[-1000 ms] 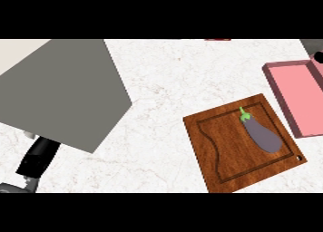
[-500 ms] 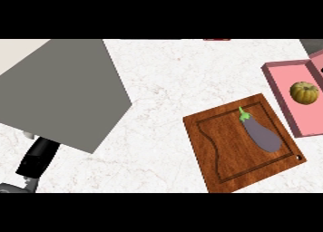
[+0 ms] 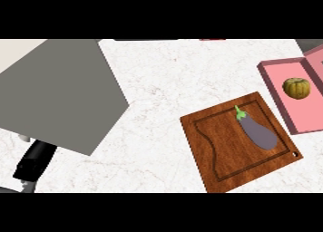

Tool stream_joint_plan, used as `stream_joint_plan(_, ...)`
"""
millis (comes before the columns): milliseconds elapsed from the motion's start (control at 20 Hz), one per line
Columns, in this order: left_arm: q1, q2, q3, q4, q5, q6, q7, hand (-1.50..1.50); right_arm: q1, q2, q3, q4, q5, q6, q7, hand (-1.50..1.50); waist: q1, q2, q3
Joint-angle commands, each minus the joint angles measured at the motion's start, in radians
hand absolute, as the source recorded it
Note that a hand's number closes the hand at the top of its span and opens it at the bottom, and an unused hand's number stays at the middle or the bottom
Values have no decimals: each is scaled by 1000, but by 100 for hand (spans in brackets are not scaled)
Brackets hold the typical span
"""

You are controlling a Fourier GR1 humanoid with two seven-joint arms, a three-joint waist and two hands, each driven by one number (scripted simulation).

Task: Pick the squash from the cutting board and place it in the cardboard box

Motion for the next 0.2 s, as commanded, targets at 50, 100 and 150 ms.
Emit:
stream_joint_plan(50,-145,-6,37,-75,-8,16,28,0,95,-40,-156,-5,-131,-46,-113,-150,-11,-3,10)
stream_joint_plan(100,-129,-5,42,-76,11,-6,7,0,117,-38,-175,-4,-144,-62,-143,-150,2,-1,9)
stream_joint_plan(150,-127,20,68,-36,20,-26,-6,0,164,-47,-185,-13,-155,-41,-174,-150,-5,-4,8)
